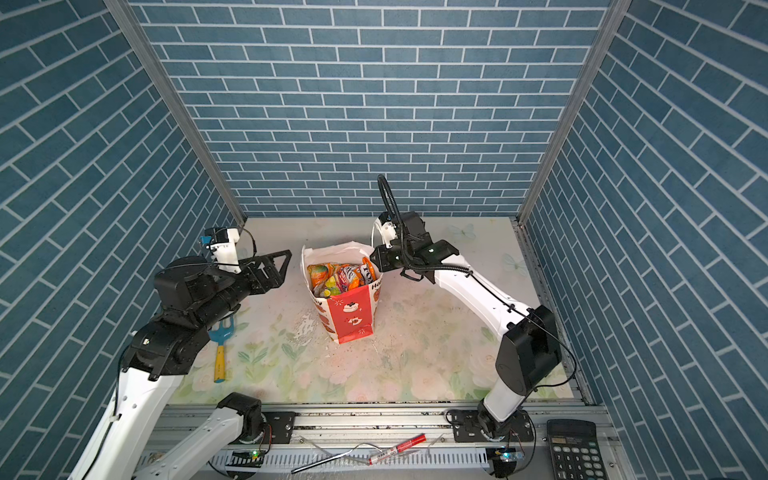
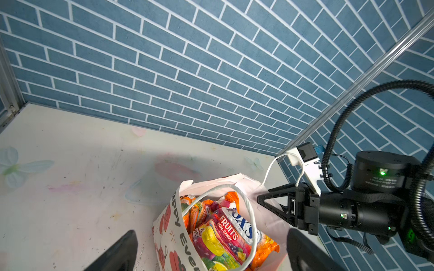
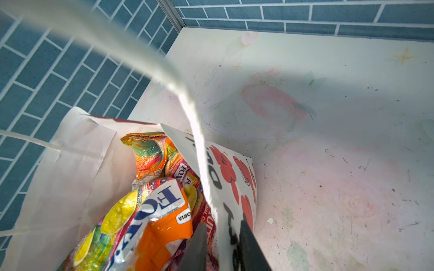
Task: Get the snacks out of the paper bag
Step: 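Reach both grippers toward the paper bag's rim and handles, then grasp the bag rim with the right gripper and tilt it toward the left gripper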
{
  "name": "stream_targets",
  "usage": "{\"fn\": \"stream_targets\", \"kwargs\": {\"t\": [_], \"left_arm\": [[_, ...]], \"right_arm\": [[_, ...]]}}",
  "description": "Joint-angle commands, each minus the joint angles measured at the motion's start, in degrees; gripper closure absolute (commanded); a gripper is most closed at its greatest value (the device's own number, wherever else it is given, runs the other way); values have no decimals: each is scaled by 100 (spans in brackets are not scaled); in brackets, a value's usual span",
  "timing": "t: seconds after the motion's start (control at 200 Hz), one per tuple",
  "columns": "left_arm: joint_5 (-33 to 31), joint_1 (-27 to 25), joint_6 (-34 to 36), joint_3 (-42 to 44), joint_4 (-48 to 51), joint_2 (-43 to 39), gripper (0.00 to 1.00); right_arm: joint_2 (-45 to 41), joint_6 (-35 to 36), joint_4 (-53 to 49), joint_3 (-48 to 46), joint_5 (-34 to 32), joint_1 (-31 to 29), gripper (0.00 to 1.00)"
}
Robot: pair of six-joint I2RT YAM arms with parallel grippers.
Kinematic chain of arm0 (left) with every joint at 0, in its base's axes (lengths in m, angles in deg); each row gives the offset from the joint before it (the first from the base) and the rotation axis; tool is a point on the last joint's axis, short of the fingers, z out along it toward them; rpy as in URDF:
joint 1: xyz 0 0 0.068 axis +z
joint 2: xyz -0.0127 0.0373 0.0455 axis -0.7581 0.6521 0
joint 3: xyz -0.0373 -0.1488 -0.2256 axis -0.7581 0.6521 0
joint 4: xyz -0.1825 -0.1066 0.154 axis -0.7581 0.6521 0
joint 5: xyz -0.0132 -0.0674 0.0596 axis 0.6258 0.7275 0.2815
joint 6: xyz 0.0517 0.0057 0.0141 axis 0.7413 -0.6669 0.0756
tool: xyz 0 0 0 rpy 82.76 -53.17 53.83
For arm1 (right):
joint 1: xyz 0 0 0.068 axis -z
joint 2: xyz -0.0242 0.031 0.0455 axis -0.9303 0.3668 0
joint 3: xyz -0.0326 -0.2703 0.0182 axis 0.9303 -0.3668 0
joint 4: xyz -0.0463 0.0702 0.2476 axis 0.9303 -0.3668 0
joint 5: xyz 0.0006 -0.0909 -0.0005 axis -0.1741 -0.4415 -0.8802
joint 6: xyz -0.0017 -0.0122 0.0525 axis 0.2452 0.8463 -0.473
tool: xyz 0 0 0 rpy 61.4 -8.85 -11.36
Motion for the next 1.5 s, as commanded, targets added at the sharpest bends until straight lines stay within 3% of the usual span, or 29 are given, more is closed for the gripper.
{"fn": "stream_targets", "kwargs": {"t": [0.0, 0.085, 0.25, 0.4, 0.975, 1.495], "left_arm": [[332, -10, 45, -76, -171, 180, 0], [444, -18, -5, -49, -267, 284, 0], [562, -25, 34, -22, -379, 423, 0], [-120, -268, 371, -101, -110, 477, 0], [-125, -730, 370, -731, -623, 1266, 0], [125, -1949, 551, -1955, -773, 2742, 3]], "right_arm": [[87, 23, -26, 202, -187, -33, 89], [110, 54, -67, 255, -221, -36, 100], [138, 63, -156, 384, -514, -38, 100], [153, 151, -388, 596, -981, -22, 100], [115, 1052, -1402, 1537, -3786, 177, 100], [36, 1602, -1497, 1977, -4508, 686, 100]]}}
